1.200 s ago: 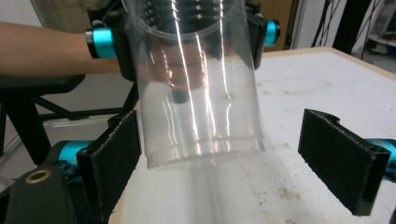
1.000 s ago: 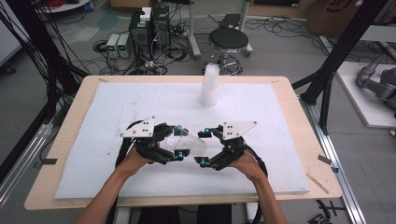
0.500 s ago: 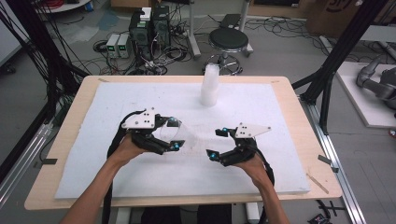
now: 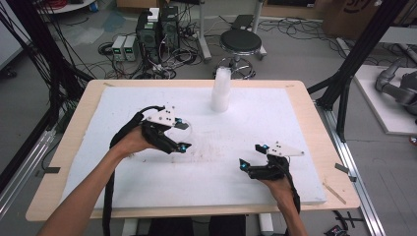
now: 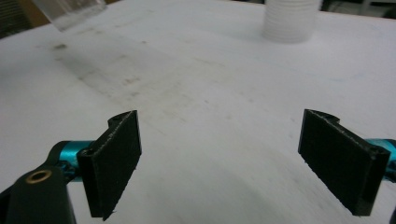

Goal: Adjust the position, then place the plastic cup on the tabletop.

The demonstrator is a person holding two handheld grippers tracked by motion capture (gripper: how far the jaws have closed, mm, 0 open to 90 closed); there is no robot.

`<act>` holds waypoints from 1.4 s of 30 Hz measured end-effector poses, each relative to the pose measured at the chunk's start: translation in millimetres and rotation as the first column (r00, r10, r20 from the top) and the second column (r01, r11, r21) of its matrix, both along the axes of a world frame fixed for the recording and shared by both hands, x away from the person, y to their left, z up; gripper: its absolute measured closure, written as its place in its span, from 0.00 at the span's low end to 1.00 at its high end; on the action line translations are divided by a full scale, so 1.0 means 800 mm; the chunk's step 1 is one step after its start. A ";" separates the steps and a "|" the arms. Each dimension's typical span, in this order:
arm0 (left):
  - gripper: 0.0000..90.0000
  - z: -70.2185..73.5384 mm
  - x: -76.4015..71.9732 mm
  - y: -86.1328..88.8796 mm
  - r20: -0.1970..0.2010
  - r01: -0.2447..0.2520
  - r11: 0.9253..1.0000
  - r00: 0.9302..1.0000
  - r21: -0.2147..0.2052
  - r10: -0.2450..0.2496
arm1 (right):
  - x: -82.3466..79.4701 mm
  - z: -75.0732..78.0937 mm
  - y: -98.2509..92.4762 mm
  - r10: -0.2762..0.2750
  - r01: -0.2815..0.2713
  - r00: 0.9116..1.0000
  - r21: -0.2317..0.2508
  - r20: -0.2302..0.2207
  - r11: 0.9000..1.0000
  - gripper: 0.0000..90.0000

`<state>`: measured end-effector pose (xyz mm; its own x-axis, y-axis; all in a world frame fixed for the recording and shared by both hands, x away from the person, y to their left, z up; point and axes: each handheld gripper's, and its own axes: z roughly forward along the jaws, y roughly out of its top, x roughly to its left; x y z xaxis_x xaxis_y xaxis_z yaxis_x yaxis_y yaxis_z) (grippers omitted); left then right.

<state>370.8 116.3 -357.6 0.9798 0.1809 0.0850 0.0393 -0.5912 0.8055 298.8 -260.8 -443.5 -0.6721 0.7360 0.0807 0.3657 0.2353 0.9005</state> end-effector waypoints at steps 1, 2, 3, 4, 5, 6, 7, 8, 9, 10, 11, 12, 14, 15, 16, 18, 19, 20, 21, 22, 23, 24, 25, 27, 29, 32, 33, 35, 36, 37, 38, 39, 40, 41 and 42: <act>0.35 0.000 0.003 -0.001 -0.006 0.006 1.000 1.000 0.019 -0.005 | -0.002 -0.002 -0.003 -0.022 0.022 1.000 -0.011 0.003 1.000 0.15; 0.35 0.000 0.005 -0.003 -0.008 0.011 0.999 1.000 0.032 -0.011 | -0.005 -0.006 -0.009 -0.062 0.063 0.998 -0.028 0.015 0.998 0.15; 0.35 0.000 0.007 -0.004 -0.013 0.015 0.999 1.000 0.049 -0.014 | -0.005 -0.006 -0.009 -0.062 0.063 0.998 -0.028 0.015 0.998 0.15; 0.35 0.000 0.010 -0.005 -0.021 0.017 0.998 1.000 0.063 -0.016 | -0.007 -0.008 -0.012 -0.085 0.086 0.996 -0.037 0.023 0.996 0.15; 0.35 -0.001 0.012 -0.006 -0.027 0.019 0.997 1.000 0.078 -0.017 | -0.008 -0.009 -0.013 -0.097 0.098 0.995 -0.045 0.026 0.994 0.15; 0.34 -0.001 0.014 -0.006 -0.031 0.019 0.994 0.999 0.107 -0.016 | -0.010 -0.012 -0.016 -0.112 0.113 0.993 -0.048 0.028 0.992 0.15; 0.34 -0.001 0.014 -0.006 -0.031 0.019 0.994 0.999 0.107 -0.016 | -0.010 -0.012 -0.016 -0.112 0.113 0.993 -0.048 0.028 0.992 0.15; 0.34 -0.001 0.014 -0.007 -0.036 0.014 0.994 0.999 0.106 -0.010 | -0.010 -0.011 -0.016 -0.121 0.123 0.992 -0.049 0.036 0.991 0.15; 0.34 0.000 0.015 -0.007 -0.033 0.015 0.994 0.999 0.109 -0.012 | -0.010 -0.011 -0.016 -0.121 0.123 0.992 -0.049 0.036 0.991 0.15; 0.34 0.001 0.016 -0.006 -0.031 0.016 0.993 0.999 0.113 -0.013 | -0.010 -0.011 -0.016 -0.126 0.128 0.991 -0.055 0.042 0.990 0.15; 0.34 0.001 0.016 -0.007 -0.032 0.014 0.993 0.999 0.113 -0.010 | -0.010 -0.012 -0.016 -0.121 0.123 0.992 -0.055 0.038 0.991 0.16; 0.34 0.001 0.016 -0.006 -0.031 0.013 0.993 0.999 0.116 -0.009 | -0.010 -0.012 -0.015 -0.118 0.121 0.992 -0.061 0.039 0.991 0.16; 0.34 0.001 0.016 -0.006 -0.034 0.012 0.992 0.999 0.125 -0.008 | -0.009 -0.012 -0.015 -0.115 0.117 0.993 -0.063 0.039 0.991 0.16; 0.34 0.001 0.016 -0.006 -0.033 0.010 0.992 0.999 0.129 -0.006 | -0.009 -0.012 -0.016 -0.120 0.122 0.992 -0.057 0.033 0.991 0.16; 0.34 0.001 0.016 -0.006 -0.034 0.007 0.991 0.999 0.133 -0.002 | -0.009 -0.012 -0.016 -0.120 0.122 0.992 -0.053 0.033 0.991 0.16; 0.34 0.000 0.015 -0.006 -0.036 -0.003 0.991 0.999 0.136 0.008 | -0.009 -0.012 -0.017 -0.111 0.112 0.993 -0.048 0.025 0.992 0.16; 0.34 0.001 0.015 -0.005 -0.034 -0.005 0.990 0.999 0.141 0.010 | -0.009 -0.012 -0.017 -0.111 0.112 0.993 -0.048 0.025 0.992 0.16; 0.34 0.000 0.013 -0.005 -0.034 -0.011 0.990 0.999 0.139 0.016 | -0.009 -0.012 -0.017 -0.111 0.111 0.994 -0.039 0.022 0.993 0.16; 0.34 0.000 0.013 -0.005 -0.034 -0.011 0.990 0.999 0.139 0.016 | -0.009 -0.012 -0.017 -0.111 0.111 0.994 -0.039 0.022 0.993 0.16; 0.34 0.001 0.013 -0.005 -0.034 -0.009 0.990 0.999 0.140 0.014 | -0.009 -0.012 -0.018 -0.110 0.111 0.993 -0.036 0.032 0.993 0.16; 0.34 0.001 0.012 -0.004 -0.034 -0.015 0.990 0.999 0.138 0.020 | -0.009 -0.012 -0.018 -0.110 0.111 0.993 -0.036 0.032 0.993 0.16; 0.34 0.001 0.013 -0.004 -0.035 -0.015 0.990 0.999 0.140 0.020 | -0.010 -0.012 -0.019 -0.108 0.109 0.994 -0.031 0.030 0.994 0.16; 0.34 0.001 0.013 -0.004 -0.034 -0.016 0.990 0.999 0.138 0.021 | -0.010 -0.012 -0.019 -0.108 0.109 0.994 -0.031 0.030 0.994 0.16; 0.34 0.000 0.015 -0.004 -0.040 -0.019 0.990 0.999 0.143 0.025 | -0.010 -0.012 -0.019 -0.105 0.106 0.994 -0.028 0.030 0.994 0.16; 0.34 -0.002 0.018 -0.005 -0.043 -0.018 0.989 0.999 0.148 0.024 | -0.010 -0.012 -0.019 -0.103 0.104 0.994 -0.029 0.034 0.994 0.16; 0.34 -0.005 0.023 -0.008 -0.048 -0.015 0.988 0.999 0.154 0.023 | -0.010 -0.012 -0.020 -0.104 0.105 0.994 -0.026 0.030 0.994 0.16; 0.34 -0.005 0.023 -0.008 -0.048 -0.015 0.988 0.999 0.154 0.023 | -0.010 -0.012 -0.020 -0.104 0.105 0.994 -0.026 0.030 0.994 0.16; 0.34 -0.007 0.026 -0.010 -0.052 -0.013 0.986 0.998 0.166 0.022 | -0.010 -0.012 -0.020 -0.103 0.103 0.994 -0.026 0.028 0.994 0.16; 0.34 -0.009 0.027 -0.011 -0.058 -0.013 0.986 0.998 0.166 0.023 | -0.010 -0.012 -0.020 -0.103 0.104 0.994 -0.026 0.028 0.994 0.16; 0.34 -0.010 0.028 -0.012 -0.063 -0.006 0.985 0.998 0.173 0.018 | -0.010 -0.012 -0.019 -0.103 0.103 0.994 -0.027 0.026 0.994 0.16; 0.34 -0.012 0.029 -0.014 -0.063 -0.003 0.984 0.998 0.176 0.014 | -0.009 -0.012 -0.019 -0.099 0.100 0.995 -0.026 0.030 0.995 0.16; 0.34 -0.014 0.030 -0.016 -0.068 0.000 0.984 0.998 0.178 0.013 | -0.009 -0.012 -0.019 -0.099 0.100 0.995 -0.026 0.030 0.995 0.16; 0.34 -0.016 0.031 -0.018 -0.070 0.003 0.982 0.997 0.187 0.011 | -0.009 -0.012 -0.019 -0.099 0.100 0.995 -0.028 0.028 0.995 0.16; 0.34 -0.019 0.032 -0.020 -0.071 0.003 0.982 0.997 0.187 0.011 | -0.009 -0.012 -0.019 -0.099 0.100 0.995 -0.028 0.028 0.995 0.16; 0.34 -0.020 0.033 -0.021 -0.076 0.005 0.980 0.997 0.198 0.011 | -0.009 -0.012 -0.019 -0.100 0.101 0.995 -0.029 0.028 0.995 0.16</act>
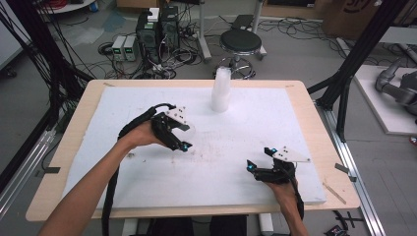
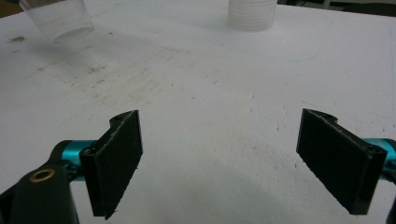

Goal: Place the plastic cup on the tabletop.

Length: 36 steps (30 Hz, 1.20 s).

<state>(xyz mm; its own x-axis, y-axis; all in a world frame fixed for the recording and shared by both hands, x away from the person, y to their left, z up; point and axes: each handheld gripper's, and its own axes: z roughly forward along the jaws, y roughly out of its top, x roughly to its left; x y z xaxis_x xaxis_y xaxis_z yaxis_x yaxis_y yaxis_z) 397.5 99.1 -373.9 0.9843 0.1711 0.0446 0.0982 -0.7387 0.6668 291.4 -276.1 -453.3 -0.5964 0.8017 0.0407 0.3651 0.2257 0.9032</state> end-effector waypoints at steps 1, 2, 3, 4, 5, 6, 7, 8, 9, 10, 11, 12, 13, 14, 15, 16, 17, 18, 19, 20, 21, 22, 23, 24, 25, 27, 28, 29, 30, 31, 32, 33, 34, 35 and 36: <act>0.34 -0.002 0.001 -0.002 -0.005 -0.001 1.000 1.000 0.005 0.001 | 0.000 0.000 0.000 0.000 0.000 1.000 0.000 0.000 1.000 0.16; 0.34 -0.007 0.004 -0.004 -0.009 -0.004 1.000 1.000 0.013 0.004 | 0.000 0.000 0.000 0.001 -0.001 1.000 0.001 0.000 1.000 0.16; 0.34 -0.007 0.004 -0.004 -0.009 -0.004 1.000 1.000 0.013 0.004 | 0.000 0.000 0.000 0.001 -0.001 1.000 0.001 0.000 1.000 0.16; 0.34 -0.009 0.005 -0.006 -0.011 -0.005 1.000 1.000 0.014 0.005 | 0.000 0.000 0.000 0.000 0.000 1.000 0.000 0.000 1.000 0.16; 0.34 -0.011 0.006 -0.007 -0.011 -0.004 1.000 1.000 0.019 0.004 | 0.000 0.000 0.000 0.001 -0.001 1.000 0.000 -0.001 1.000 0.16; 0.34 -0.014 0.006 -0.008 -0.015 -0.010 1.000 1.000 0.022 0.010 | 0.000 0.000 0.000 0.001 -0.001 1.000 0.001 -0.003 1.000 0.16; 0.34 -0.015 0.007 -0.009 -0.016 -0.005 1.000 1.000 0.026 0.006 | 0.000 0.000 0.000 0.001 -0.001 1.000 0.001 -0.002 1.000 0.16; 0.34 -0.017 0.007 -0.010 -0.017 -0.005 1.000 1.000 0.025 0.005 | 0.000 0.000 0.000 0.001 -0.001 1.000 0.001 -0.002 1.000 0.16; 0.34 -0.020 0.007 -0.011 -0.022 -0.011 1.000 1.000 0.027 0.012 | 0.000 0.000 0.000 0.001 -0.001 1.000 0.001 -0.003 1.000 0.16; 0.34 -0.025 0.008 -0.013 -0.024 -0.012 0.999 1.000 0.038 0.013 | 0.000 0.000 0.000 0.000 0.000 1.000 0.001 -0.008 1.000 0.16; 0.34 -0.025 0.008 -0.013 -0.024 -0.012 0.999 1.000 0.038 0.013 | 0.000 0.000 0.000 0.000 0.000 1.000 0.001 -0.008 1.000 0.16; 0.34 -0.028 0.008 -0.014 -0.027 -0.014 0.999 1.000 0.048 0.016 | 0.000 0.000 0.000 0.001 -0.001 1.000 0.000 -0.009 1.000 0.16; 0.34 -0.031 0.008 -0.016 -0.033 -0.019 0.998 0.999 0.062 0.021 | 0.000 0.000 0.000 0.002 -0.002 1.000 0.000 -0.010 1.000 0.16; 0.34 -0.034 0.009 -0.019 -0.038 -0.015 0.998 0.999 0.068 0.017 | 0.000 0.000 0.000 0.001 -0.001 1.000 0.000 -0.009 1.000 0.16; 0.34 -0.034 0.009 -0.019 -0.038 -0.015 0.998 0.999 0.068 0.017 | 0.000 0.000 0.000 0.001 -0.001 1.000 0.000 -0.009 1.000 0.16; 0.34 -0.034 0.009 -0.020 -0.038 -0.016 0.997 0.999 0.072 0.019 | 0.000 0.000 0.000 0.002 -0.002 1.000 0.001 -0.008 1.000 0.16; 0.34 -0.036 0.010 -0.021 -0.037 -0.012 0.997 0.999 0.073 0.015 | 0.000 0.000 0.000 0.002 -0.002 1.000 0.001 -0.008 1.000 0.16; 0.34 -0.037 0.010 -0.023 -0.044 -0.016 0.997 0.999 0.076 0.019 | 0.001 0.000 0.000 0.003 -0.003 1.000 0.000 -0.004 1.000 0.16; 0.34 -0.039 0.010 -0.024 -0.046 -0.016 0.996 0.999 0.083 0.020 | 0.001 0.000 0.000 0.004 -0.004 1.000 0.000 -0.006 1.000 0.16; 0.34 -0.040 0.011 -0.025 -0.048 -0.014 0.997 0.999 0.081 0.018 | 0.001 0.000 0.000 0.003 -0.003 1.000 0.001 -0.011 1.000 0.16; 0.34 -0.040 0.011 -0.026 -0.051 -0.013 0.997 0.999 0.076 0.017 | 0.001 0.000 0.000 0.003 -0.003 1.000 0.001 -0.011 1.000 0.16; 0.34 -0.040 0.012 -0.026 -0.052 -0.014 0.997 0.999 0.073 0.017 | 0.001 0.000 0.000 0.004 -0.004 1.000 0.001 -0.012 1.000 0.16; 0.34 -0.041 0.012 -0.027 -0.052 -0.014 0.997 0.998 0.074 0.018 | 0.001 0.000 0.000 0.004 -0.004 1.000 0.001 -0.012 1.000 0.16; 0.34 -0.041 0.012 -0.027 -0.049 -0.010 0.996 0.999 0.084 0.014 | 0.001 0.000 0.000 0.004 -0.004 1.000 0.003 -0.013 1.000 0.16; 0.34 -0.042 0.011 -0.027 -0.053 -0.013 0.996 0.998 0.089 0.018 | 0.001 0.000 0.000 0.004 -0.004 1.000 0.003 -0.013 1.000 0.16; 0.34 -0.042 0.012 -0.027 -0.056 -0.015 0.995 0.998 0.097 0.020 | 0.001 0.000 0.000 0.004 -0.004 1.000 0.003 -0.018 1.000 0.16; 0.31 -0.043 0.011 -0.027 -0.060 -0.025 0.995 0.998 0.098 0.031 | 0.001 0.000 0.000 0.005 -0.005 1.000 0.002 -0.017 1.000 0.16; 0.31 -0.044 0.012 -0.028 -0.056 -0.035 0.994 0.998 0.107 0.041 | 0.001 0.000 0.000 0.005 -0.005 1.000 0.002 -0.017 1.000 0.16; 0.26 -0.046 0.012 -0.029 -0.054 -0.055 0.991 0.997 0.121 0.062 | 0.001 0.000 0.000 0.009 -0.009 1.000 0.002 -0.013 1.000 0.16; 0.17 -0.047 0.012 -0.030 -0.062 -0.071 0.989 0.995 0.132 0.080 | 0.001 0.000 0.000 0.010 -0.010 1.000 0.003 -0.012 1.000 0.16; 0.10 -0.048 0.013 -0.030 -0.070 -0.073 0.988 0.994 0.138 0.083 | 0.001 0.000 0.000 0.011 -0.011 1.000 0.003 -0.009 1.000 0.16; 0.10 -0.049 0.013 -0.031 -0.079 -0.078 0.987 0.993 0.140 0.089 | 0.001 0.000 0.000 0.011 -0.011 1.000 0.003 -0.009 1.000 0.16; 0.08 -0.049 0.013 -0.030 -0.090 -0.080 0.987 0.992 0.143 0.093 | 0.001 0.000 0.000 0.012 -0.012 1.000 0.001 -0.004 1.000 0.16; 0.08 -0.050 0.013 -0.030 -0.091 -0.083 0.987 0.991 0.135 0.096 | 0.001 0.000 0.000 0.012 -0.012 1.000 0.001 -0.004 1.000 0.16; 0.06 -0.050 0.012 -0.029 -0.089 -0.089 0.988 0.991 0.123 0.100 | 0.001 0.000 0.000 0.012 -0.012 1.000 0.002 -0.009 1.000 0.16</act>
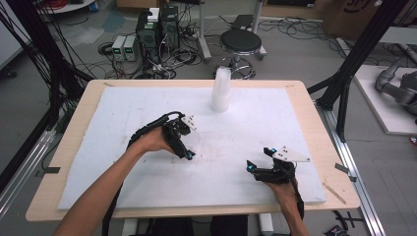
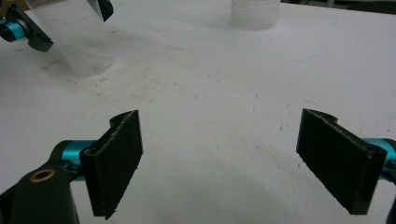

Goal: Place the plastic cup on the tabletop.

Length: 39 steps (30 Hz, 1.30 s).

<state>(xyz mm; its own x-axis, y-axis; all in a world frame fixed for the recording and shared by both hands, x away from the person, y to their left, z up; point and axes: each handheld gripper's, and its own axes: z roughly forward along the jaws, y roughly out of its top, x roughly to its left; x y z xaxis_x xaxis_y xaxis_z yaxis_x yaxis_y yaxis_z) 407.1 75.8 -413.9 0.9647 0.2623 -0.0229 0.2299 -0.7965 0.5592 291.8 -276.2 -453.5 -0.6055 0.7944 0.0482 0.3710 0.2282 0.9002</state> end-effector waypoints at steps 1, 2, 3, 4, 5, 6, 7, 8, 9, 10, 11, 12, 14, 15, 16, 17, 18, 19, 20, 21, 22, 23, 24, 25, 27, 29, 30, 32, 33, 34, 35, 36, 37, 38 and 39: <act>0.06 -0.001 -0.001 0.002 -0.002 -0.005 1.000 1.000 -0.017 0.005 | 0.000 0.000 0.000 0.000 0.000 1.000 0.000 0.003 1.000 0.16; 0.06 -0.005 -0.004 0.009 -0.011 -0.018 0.999 1.000 -0.031 0.017 | 0.000 0.000 0.000 -0.001 0.001 1.000 0.002 -0.001 1.000 0.16; 0.06 -0.005 -0.004 0.009 -0.011 -0.018 0.999 1.000 -0.031 0.017 | 0.000 0.000 0.000 -0.001 0.001 1.000 0.002 -0.001 1.000 0.16; 0.06 -0.007 -0.005 0.013 -0.009 -0.030 0.999 1.000 -0.036 0.030 | 0.000 0.000 0.000 0.000 0.000 1.000 0.002 -0.002 1.000 0.16; 0.06 -0.008 -0.006 0.018 -0.010 -0.042 0.998 0.999 -0.036 0.042 | 0.000 0.000 0.000 0.000 0.000 1.000 0.002 -0.002 1.000 0.16; 0.06 -0.009 -0.010 0.030 -0.008 -0.068 0.994 0.998 -0.080 0.068 | 0.000 0.000 0.000 0.000 0.000 1.000 0.001 -0.003 1.000 0.16; 0.06 -0.009 -0.010 0.030 -0.008 -0.068 0.994 0.998 -0.080 0.068 | 0.000 0.000 0.000 0.000 0.000 1.000 0.001 -0.003 1.000 0.16; 0.06 -0.009 -0.013 0.036 -0.008 -0.077 0.992 0.997 -0.099 0.077 | 0.000 0.000 0.000 0.001 -0.001 1.000 0.002 -0.003 1.000 0.16; 0.06 -0.008 -0.015 0.042 -0.011 -0.079 0.991 0.997 -0.107 0.079 | 0.000 0.000 0.000 0.001 -0.001 1.000 0.002 -0.003 1.000 0.16; 0.06 -0.009 -0.019 0.048 -0.007 -0.088 0.989 0.996 -0.120 0.087 | 0.000 0.000 0.000 0.004 -0.004 1.000 0.001 0.004 1.000 0.16; 0.06 -0.009 -0.022 0.053 -0.005 -0.095 0.986 0.995 -0.135 0.095 | 0.000 0.000 0.000 0.004 -0.004 1.000 0.003 0.000 1.000 0.16; 0.06 -0.007 -0.031 0.066 0.013 -0.108 0.983 0.994 -0.151 0.111 | 0.000 0.000 0.000 0.005 -0.005 1.000 0.001 0.008 1.000 0.16; 0.06 -0.007 -0.035 0.071 0.012 -0.125 0.979 0.992 -0.159 0.128 | 0.000 0.000 0.000 0.007 -0.007 1.000 0.002 0.002 1.000 0.16; 0.06 -0.007 -0.040 0.078 0.022 -0.136 0.974 0.990 -0.179 0.142 | 0.000 0.000 0.000 0.007 -0.007 1.000 0.002 0.002 1.000 0.16; 0.06 -0.007 -0.051 0.093 0.043 -0.159 0.963 0.984 -0.219 0.173 | 0.000 0.000 0.000 0.005 -0.005 1.000 0.001 0.000 1.000 0.16; 0.06 -0.007 -0.051 0.093 0.043 -0.159 0.963 0.984 -0.219 0.173 | 0.000 0.000 0.000 0.005 -0.005 1.000 0.001 0.000 1.000 0.16; 0.06 -0.009 -0.058 0.100 0.045 -0.183 0.951 0.979 -0.248 0.199 | 0.000 0.000 0.000 0.001 -0.001 1.000 0.001 0.000 1.000 0.16; 0.06 -0.010 -0.063 0.108 0.054 -0.201 0.940 0.973 -0.277 0.224 | 0.000 0.000 0.000 0.001 -0.001 1.000 0.001 0.000 1.000 0.16; 0.06 -0.013 -0.072 0.123 0.070 -0.235 0.925 0.961 -0.298 0.267 | 0.000 0.000 0.000 -0.003 0.003 1.000 0.001 0.003 1.000 0.16; 0.06 -0.013 -0.072 0.123 0.070 -0.235 0.925 0.961 -0.298 0.267 | 0.000 0.000 0.000 -0.003 0.003 1.000 0.001 0.003 1.000 0.16; 0.06 -0.014 -0.077 0.131 0.078 -0.253 0.915 0.954 -0.315 0.291 | -0.001 0.000 0.000 -0.006 0.006 1.000 0.000 0.004 1.000 0.16; 0.06 -0.016 -0.082 0.139 0.081 -0.272 0.902 0.946 -0.336 0.315 | -0.001 0.000 0.000 -0.006 0.006 1.000 0.000 0.004 1.000 0.16; 0.06 -0.020 -0.091 0.150 0.086 -0.308 0.879 0.928 -0.364 0.361 | 0.000 0.000 0.000 -0.003 0.003 1.000 -0.001 0.006 1.000 0.16; 0.06 -0.020 -0.091 0.150 0.086 -0.308 0.879 0.928 -0.364 0.361 | 0.000 0.000 0.000 -0.003 0.003 1.000 -0.001 0.006 1.000 0.16; 0.06 -0.024 -0.100 0.160 0.085 -0.337 0.851 0.912 -0.403 0.402 | 0.000 0.000 -0.001 -0.004 0.004 1.000 0.004 0.000 1.000 0.16; 0.06 -0.032 -0.109 0.166 0.070 -0.362 0.807 0.894 -0.467 0.442 | 0.000 0.000 -0.001 -0.004 0.004 1.000 0.003 0.000 1.000 0.16; 0.06 -0.035 -0.114 0.167 0.074 -0.372 0.798 0.886 -0.475 0.458 | 0.000 0.000 0.000 -0.006 0.006 1.000 0.003 -0.005 1.000 0.16; 0.06 -0.042 -0.127 0.170 0.094 -0.400 0.780 0.861 -0.482 0.500 | 0.000 0.000 0.001 -0.003 0.003 1.000 -0.004 -0.005 1.000 0.16; 0.06 -0.042 -0.127 0.170 0.094 -0.400 0.780 0.861 -0.482 0.500 | 0.000 0.000 0.001 -0.003 0.003 1.000 -0.004 -0.005 1.000 0.16; 0.06 -0.043 -0.131 0.171 0.101 -0.416 0.764 0.845 -0.493 0.525 | 0.000 0.000 0.001 -0.002 0.002 1.000 -0.007 -0.004 1.000 0.16; 0.06 -0.045 -0.136 0.172 0.107 -0.427 0.746 0.830 -0.510 0.548 | 0.000 0.000 0.001 -0.002 0.002 1.000 -0.007 -0.004 1.000 0.16; 0.06 -0.049 -0.146 0.174 0.130 -0.450 0.705 0.787 -0.548 0.603 | 0.000 0.000 0.001 -0.002 0.002 1.000 -0.009 0.001 1.000 0.16; 0.06 -0.049 -0.146 0.174 0.130 -0.450 0.705 0.787 -0.548 0.603 | 0.000 0.000 0.001 -0.002 0.002 1.000 -0.009 0.001 1.000 0.16; 0.06 -0.051 -0.150 0.175 0.139 -0.452 0.697 0.776 -0.557 0.615 | 0.000 0.000 0.001 -0.003 0.003 1.000 -0.008 0.001 1.000 0.16; 0.06 -0.053 -0.153 0.177 0.143 -0.456 0.690 0.769 -0.562 0.624 | 0.000 0.000 0.001 -0.003 0.003 1.000 -0.008 0.001 1.000 0.16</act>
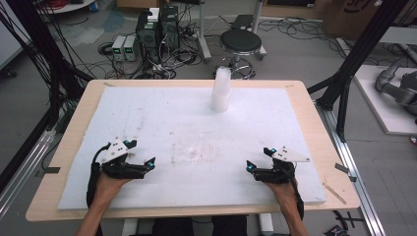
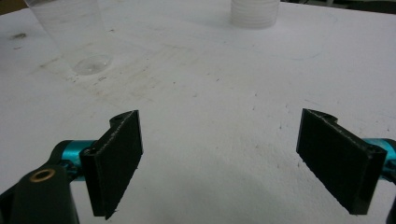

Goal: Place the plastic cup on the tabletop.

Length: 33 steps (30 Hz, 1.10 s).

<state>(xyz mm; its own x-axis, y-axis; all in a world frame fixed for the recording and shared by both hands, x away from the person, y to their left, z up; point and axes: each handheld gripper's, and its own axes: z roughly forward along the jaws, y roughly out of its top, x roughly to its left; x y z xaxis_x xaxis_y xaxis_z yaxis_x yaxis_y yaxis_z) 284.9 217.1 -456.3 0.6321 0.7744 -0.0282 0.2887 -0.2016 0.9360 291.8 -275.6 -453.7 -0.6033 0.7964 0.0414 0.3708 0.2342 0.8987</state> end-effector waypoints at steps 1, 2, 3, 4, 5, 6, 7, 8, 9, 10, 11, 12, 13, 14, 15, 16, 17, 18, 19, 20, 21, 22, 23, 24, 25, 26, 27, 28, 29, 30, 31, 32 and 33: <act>0.06 -0.002 -0.002 0.001 0.010 -0.015 1.000 1.000 0.001 0.015 | 0.000 0.000 0.000 -0.001 0.001 1.000 0.000 0.001 1.000 0.16; 0.06 -0.003 -0.003 0.002 0.020 -0.024 1.000 1.000 0.003 0.024 | -0.001 0.000 0.000 -0.003 0.003 1.000 0.000 0.003 1.000 0.16; 0.06 -0.004 -0.004 0.004 0.022 -0.028 1.000 0.999 -0.007 0.028 | -0.001 0.000 0.000 -0.005 0.005 1.000 0.003 0.004 1.000 0.16; 0.06 -0.005 -0.004 0.006 0.023 -0.029 0.999 0.999 -0.015 0.029 | -0.001 0.000 0.000 -0.005 0.005 1.000 0.003 0.008 1.000 0.16; 0.06 -0.006 -0.004 0.007 0.027 -0.033 0.999 0.999 -0.018 0.034 | -0.001 0.000 0.000 -0.007 0.007 1.000 0.006 0.004 1.000 0.16; 0.06 -0.007 -0.004 0.007 0.030 -0.036 0.999 0.999 -0.021 0.036 | -0.001 0.000 0.000 -0.007 0.007 1.000 0.006 0.004 1.000 0.16; 0.06 -0.008 -0.004 0.008 0.032 -0.036 0.999 0.999 -0.026 0.037 | -0.001 0.000 -0.001 -0.008 0.008 1.000 0.007 0.004 1.000 0.16; 0.06 -0.009 -0.005 0.009 0.035 -0.037 0.999 0.999 -0.032 0.038 | -0.001 0.000 -0.001 -0.009 0.009 1.000 0.005 0.009 1.000 0.16; 0.06 -0.011 -0.005 0.010 0.041 -0.036 0.999 0.998 -0.037 0.038 | -0.002 0.000 0.000 -0.010 0.010 1.000 0.004 0.011 1.000 0.16; 0.06 -0.013 -0.006 0.011 0.045 -0.041 0.998 0.998 -0.042 0.043 | -0.002 0.000 0.000 -0.010 0.010 1.000 0.004 0.011 1.000 0.16; 0.06 -0.016 -0.008 0.013 0.055 -0.055 0.997 0.997 -0.054 0.058 | -0.003 0.000 0.000 -0.011 0.011 1.000 0.002 0.018 1.000 0.16; 0.06 -0.016 -0.008 0.013 0.055 -0.055 0.997 0.997 -0.054 0.058 | -0.003 0.000 0.000 -0.011 0.011 1.000 0.002 0.018 1.000 0.16; 0.06 -0.016 -0.008 0.014 0.058 -0.054 0.997 0.997 -0.063 0.058 | -0.003 0.000 0.000 -0.009 0.009 1.000 0.001 0.024 1.000 0.16; 0.06 -0.017 -0.009 0.015 0.062 -0.053 0.996 0.996 -0.067 0.057 | -0.004 0.000 0.000 -0.013 0.013 0.999 0.003 0.031 1.000 0.16; 0.06 -0.017 -0.009 0.015 0.064 -0.051 0.996 0.996 -0.070 0.055 | -0.005 0.000 0.000 -0.013 0.013 0.999 0.003 0.031 1.000 0.16; 0.06 -0.017 -0.009 0.016 0.064 -0.049 0.997 0.997 -0.067 0.053 | -0.005 0.000 0.000 -0.013 0.013 0.999 0.003 0.031 1.000 0.16; 0.06 -0.017 -0.009 0.015 0.062 -0.050 0.997 0.997 -0.066 0.054 | -0.004 0.000 -0.001 -0.014 0.014 1.000 0.004 0.027 1.000 0.16; 0.06 -0.017 -0.008 0.015 0.060 -0.049 0.997 0.997 -0.066 0.053 | -0.004 0.000 -0.001 -0.014 0.014 1.000 0.004 0.027 1.000 0.16; 0.06 -0.017 -0.008 0.015 0.059 -0.050 0.996 0.997 -0.067 0.054 | -0.004 0.000 -0.001 -0.012 0.012 1.000 0.006 0.026 1.000 0.16; 0.06 -0.017 -0.008 0.016 0.057 -0.049 0.996 0.997 -0.074 0.053 | -0.004 0.000 -0.001 -0.012 0.012 1.000 0.006 0.026 1.000 0.16; 0.06 -0.017 -0.008 0.017 0.055 -0.048 0.996 0.997 -0.079 0.053 | -0.005 0.000 -0.001 -0.015 0.015 1.000 0.008 0.027 1.000 0.16; 0.06 -0.017 -0.008 0.017 0.054 -0.046 0.996 0.997 -0.082 0.050 | -0.005 0.000 -0.001 -0.014 0.014 1.000 0.008 0.028 1.000 0.16; 0.06 -0.018 -0.008 0.018 0.052 -0.043 0.995 0.997 -0.090 0.048 | -0.004 0.000 -0.001 -0.013 0.013 1.000 0.009 0.029 1.000 0.16; 0.06 -0.018 -0.008 0.018 0.052 -0.043 0.995 0.997 -0.090 0.048 | -0.005 0.000 -0.001 -0.014 0.014 1.000 0.012 0.025 1.000 0.16; 0.06 -0.018 -0.008 0.018 0.054 -0.045 0.995 0.997 -0.093 0.050 | -0.005 0.000 -0.001 -0.014 0.014 1.000 0.012 0.025 1.000 0.16; 0.06 -0.018 -0.008 0.018 0.057 -0.046 0.995 0.997 -0.091 0.051 | -0.004 0.000 -0.002 -0.013 0.013 0.999 0.011 0.030 1.000 0.16; 0.06 -0.018 -0.009 0.018 0.059 -0.047 0.995 0.997 -0.091 0.053 | -0.005 0.000 -0.002 -0.014 0.013 0.999 0.016 0.031 1.000 0.16; 0.06 -0.018 -0.009 0.018 0.062 -0.049 0.995 0.997 -0.091 0.055 | -0.005 0.000 -0.002 -0.014 0.013 0.999 0.016 0.031 1.000 0.16; 0.06 -0.018 -0.009 0.018 0.064 -0.049 0.995 0.996 -0.090 0.055 | -0.004 0.000 -0.002 -0.011 0.010 0.999 0.016 0.030 1.000 0.16; 0.06 -0.018 -0.010 0.018 0.064 -0.049 0.995 0.996 -0.090 0.055 | -0.004 0.000 -0.002 -0.011 0.010 0.999 0.016 0.030 1.000 0.16; 0.06 -0.018 -0.010 0.018 0.064 -0.048 0.995 0.996 -0.089 0.054 | -0.005 0.000 -0.003 -0.010 0.010 1.000 0.019 0.028 1.000 0.16; 0.06 -0.018 -0.010 0.019 0.066 -0.048 0.995 0.996 -0.093 0.054 | -0.005 0.000 -0.003 -0.010 0.010 1.000 0.019 0.028 1.000 0.16; 0.08 -0.018 -0.010 0.019 0.068 -0.046 0.994 0.996 -0.095 0.053 | -0.005 0.000 -0.003 -0.010 0.009 0.999 0.019 0.031 1.000 0.16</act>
